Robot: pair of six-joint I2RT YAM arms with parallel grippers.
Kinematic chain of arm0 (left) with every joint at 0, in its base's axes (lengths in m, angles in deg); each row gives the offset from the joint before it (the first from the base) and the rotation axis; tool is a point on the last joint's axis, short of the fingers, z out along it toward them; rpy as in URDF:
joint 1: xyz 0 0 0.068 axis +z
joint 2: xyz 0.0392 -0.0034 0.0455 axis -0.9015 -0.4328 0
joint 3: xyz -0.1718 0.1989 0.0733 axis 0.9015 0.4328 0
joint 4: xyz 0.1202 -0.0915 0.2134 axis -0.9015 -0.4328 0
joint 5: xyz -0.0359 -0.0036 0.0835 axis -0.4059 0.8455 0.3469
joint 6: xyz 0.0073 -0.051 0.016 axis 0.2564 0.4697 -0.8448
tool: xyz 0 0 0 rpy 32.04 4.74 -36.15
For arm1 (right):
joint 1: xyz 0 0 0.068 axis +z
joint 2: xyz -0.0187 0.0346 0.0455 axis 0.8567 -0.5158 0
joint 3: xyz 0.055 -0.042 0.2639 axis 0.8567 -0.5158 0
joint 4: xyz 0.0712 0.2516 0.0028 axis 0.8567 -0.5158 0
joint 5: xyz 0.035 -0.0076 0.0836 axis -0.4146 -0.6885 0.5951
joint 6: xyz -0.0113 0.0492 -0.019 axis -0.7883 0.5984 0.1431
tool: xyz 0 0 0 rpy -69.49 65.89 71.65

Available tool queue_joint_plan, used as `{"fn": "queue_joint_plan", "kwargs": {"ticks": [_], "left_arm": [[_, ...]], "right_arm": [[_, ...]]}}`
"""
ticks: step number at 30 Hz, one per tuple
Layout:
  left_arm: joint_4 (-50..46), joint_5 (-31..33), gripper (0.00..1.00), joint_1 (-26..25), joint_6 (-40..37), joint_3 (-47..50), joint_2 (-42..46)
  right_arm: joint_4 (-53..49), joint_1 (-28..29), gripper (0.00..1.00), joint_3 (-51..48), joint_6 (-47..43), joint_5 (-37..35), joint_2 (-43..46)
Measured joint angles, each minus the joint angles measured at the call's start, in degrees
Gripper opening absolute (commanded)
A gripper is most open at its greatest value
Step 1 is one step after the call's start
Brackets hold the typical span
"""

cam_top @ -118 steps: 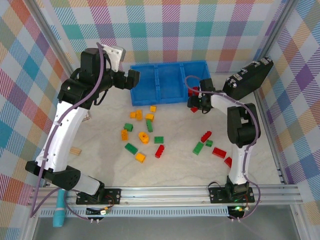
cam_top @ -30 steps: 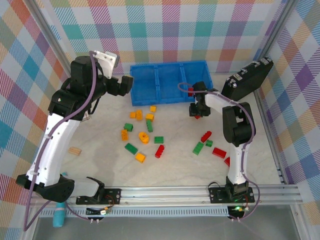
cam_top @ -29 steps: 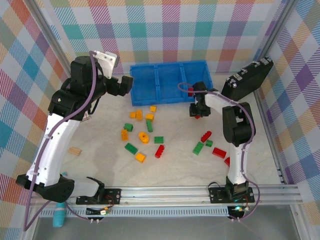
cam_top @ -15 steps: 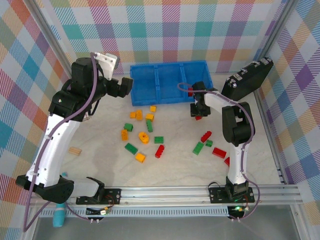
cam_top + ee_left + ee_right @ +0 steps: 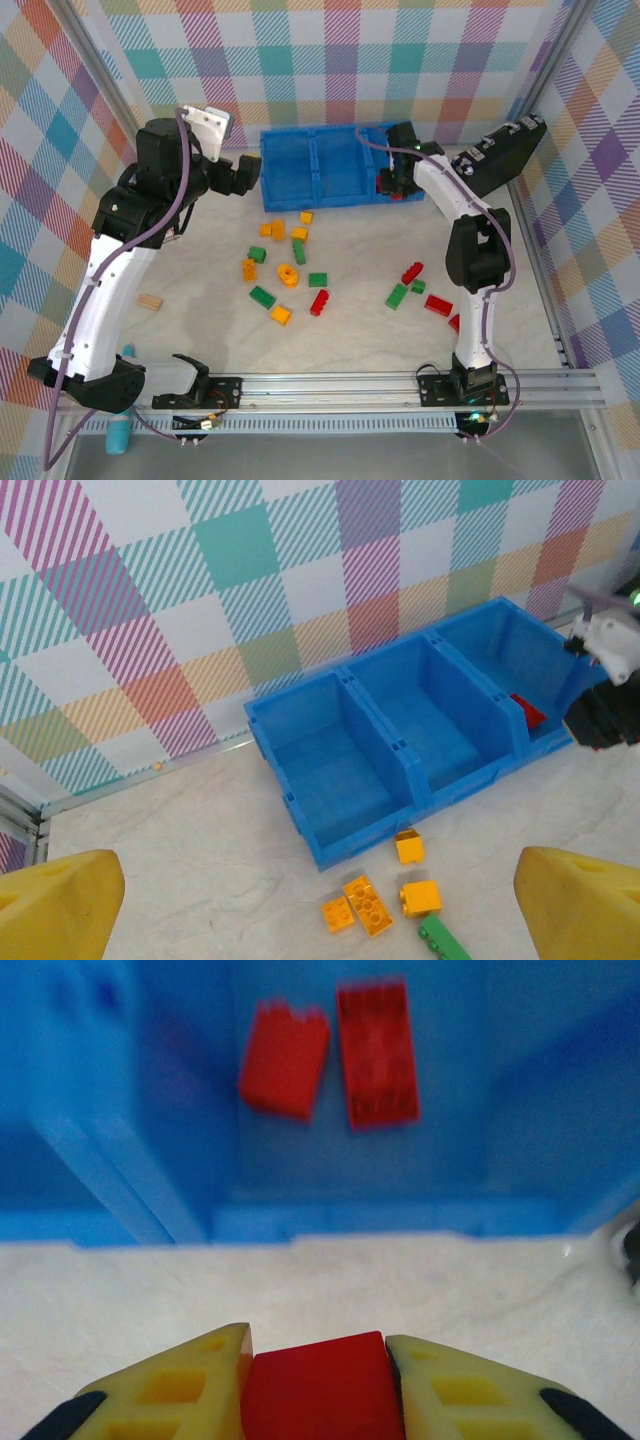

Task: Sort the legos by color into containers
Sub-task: Place the lego in the container.

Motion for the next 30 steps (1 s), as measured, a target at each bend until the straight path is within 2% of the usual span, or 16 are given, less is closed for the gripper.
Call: {"fn": "queue_joint_plan", "kwargs": {"ticks": [6,14,16,22,27,30], "left_arm": [[0.0,0.1,1.00,0.0,-0.2,0.0,0.0],[0.0,0.1,1.00,0.0,-0.2,0.6,0.0],[0.0,0.0,1.00,0.0,-0.1,0.6,0.0],[0.0,-0.6,1.00,0.0,0.2,0.5,-0.2],[0.0,-1.0,1.00,0.0,0.5,0.5,-0.2],[0.0,-1.2,1.00,0.0,0.7,0.5,-0.2]], "right_arm": [[2.2,-1.9,0.27,13.2,-0.2,-0.2,-5.9],[3.5,-4.2,0.29,28.0,-0.1,0.1,-22.1],[3.4,-4.3,0.31,28.8,-0.1,0.3,-24.2],[3.2,-4.2,0.49,28.8,1.0,1.8,-25.7],[4.6,-4.0,0.58,25.0,1.3,2.0,-23.2],[4.7,-4.0,0.57,22.0,1.4,2.0,-20.4]]}}
